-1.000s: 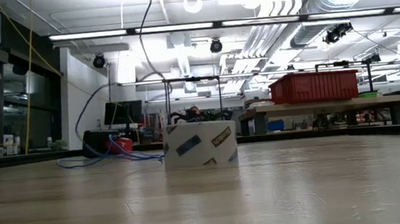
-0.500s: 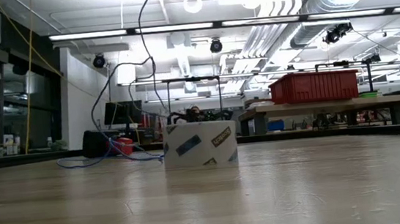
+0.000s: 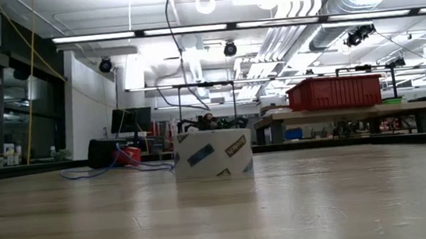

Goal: Coil cords
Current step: Coil the blue wire on the spool

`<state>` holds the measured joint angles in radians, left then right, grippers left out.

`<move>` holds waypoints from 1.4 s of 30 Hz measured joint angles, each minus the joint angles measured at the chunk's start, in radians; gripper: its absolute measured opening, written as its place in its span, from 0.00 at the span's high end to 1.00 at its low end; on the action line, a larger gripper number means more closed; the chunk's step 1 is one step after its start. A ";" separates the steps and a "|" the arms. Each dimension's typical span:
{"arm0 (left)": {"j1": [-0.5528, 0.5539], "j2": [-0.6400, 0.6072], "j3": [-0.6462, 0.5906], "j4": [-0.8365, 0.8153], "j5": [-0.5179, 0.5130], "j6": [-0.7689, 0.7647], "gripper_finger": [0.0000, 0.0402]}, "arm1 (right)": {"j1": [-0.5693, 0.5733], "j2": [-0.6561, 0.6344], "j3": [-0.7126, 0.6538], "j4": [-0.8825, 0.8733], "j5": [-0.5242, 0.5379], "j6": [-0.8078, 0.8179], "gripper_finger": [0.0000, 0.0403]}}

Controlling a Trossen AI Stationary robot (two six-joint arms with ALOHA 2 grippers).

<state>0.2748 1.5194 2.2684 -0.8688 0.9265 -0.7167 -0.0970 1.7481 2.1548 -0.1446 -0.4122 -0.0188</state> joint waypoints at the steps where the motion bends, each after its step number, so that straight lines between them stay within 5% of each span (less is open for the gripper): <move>1: 0.000 0.008 0.000 0.002 0.013 -0.005 1.00 | -0.002 0.000 0.000 0.000 0.000 -0.005 1.00; 7: -0.002 0.065 0.000 0.124 0.128 -0.050 1.00 | -0.015 0.002 0.000 0.024 0.009 -0.012 1.00; 17: 0.007 0.172 0.000 0.768 0.234 -0.308 1.00 | -0.015 0.014 -0.001 0.055 0.011 0.002 1.00; 25: 0.042 0.220 0.000 1.105 0.154 -0.322 1.00 | 0.000 0.014 -0.001 0.053 0.019 0.022 1.00; 42: 0.120 0.205 -0.001 1.257 -0.034 -0.136 1.00 | 0.013 0.012 -0.007 0.051 0.070 0.064 1.00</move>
<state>0.3946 1.7241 2.2673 0.3882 0.8925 -0.8526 -0.0841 1.7603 2.1479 -0.0937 -0.3417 0.0455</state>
